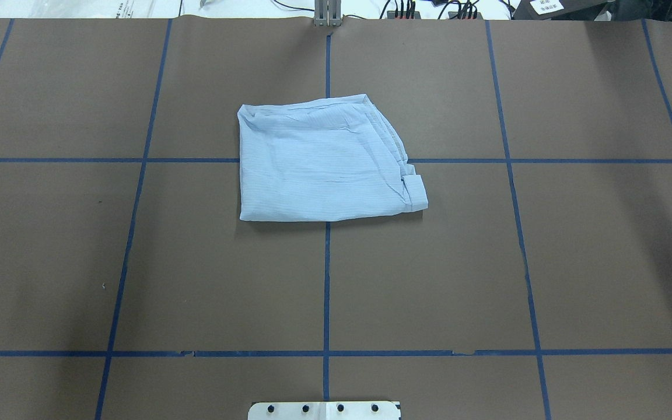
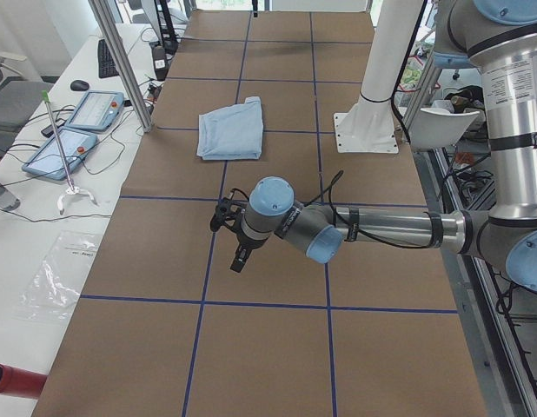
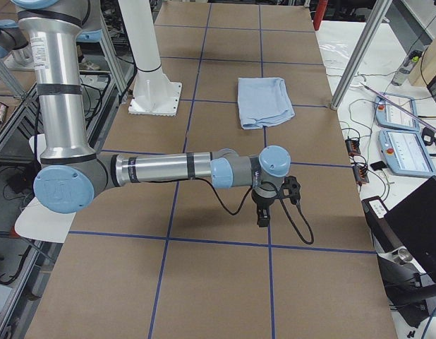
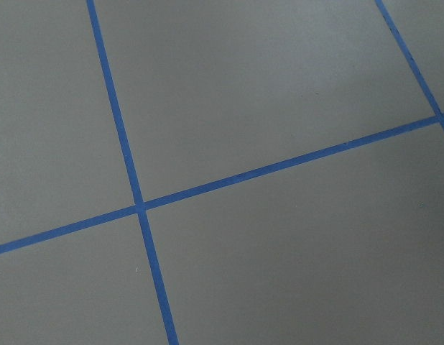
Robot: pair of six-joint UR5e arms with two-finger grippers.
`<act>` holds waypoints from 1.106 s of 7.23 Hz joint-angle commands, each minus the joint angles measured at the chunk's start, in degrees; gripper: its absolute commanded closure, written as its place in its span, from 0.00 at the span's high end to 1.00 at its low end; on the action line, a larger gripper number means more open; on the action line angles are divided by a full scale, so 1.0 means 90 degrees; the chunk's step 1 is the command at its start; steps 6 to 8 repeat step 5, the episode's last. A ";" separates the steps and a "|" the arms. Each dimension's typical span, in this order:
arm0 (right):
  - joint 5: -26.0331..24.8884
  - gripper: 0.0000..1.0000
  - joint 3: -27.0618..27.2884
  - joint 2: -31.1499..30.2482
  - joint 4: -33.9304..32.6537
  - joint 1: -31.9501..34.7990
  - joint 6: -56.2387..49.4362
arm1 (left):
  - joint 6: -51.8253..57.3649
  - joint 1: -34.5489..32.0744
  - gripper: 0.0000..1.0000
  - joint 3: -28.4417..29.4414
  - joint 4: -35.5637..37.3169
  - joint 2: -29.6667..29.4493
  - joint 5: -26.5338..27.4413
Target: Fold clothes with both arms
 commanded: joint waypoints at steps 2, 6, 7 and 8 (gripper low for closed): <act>-0.0023 1.00 0.0035 0.0039 0.0018 0.0004 -0.0004 | -0.0006 0.0005 1.00 0.0016 0.0006 -0.0018 0.0001; -0.0033 1.00 0.0084 0.0039 0.0018 0.0004 -0.0004 | -0.0026 0.0005 1.00 -0.0003 0.0006 -0.0038 0.0040; -0.0033 1.00 0.0084 0.0039 0.0018 0.0004 -0.0004 | -0.0026 0.0005 1.00 -0.0003 0.0006 -0.0038 0.0040; -0.0033 1.00 0.0084 0.0039 0.0018 0.0004 -0.0004 | -0.0026 0.0005 1.00 -0.0003 0.0006 -0.0038 0.0040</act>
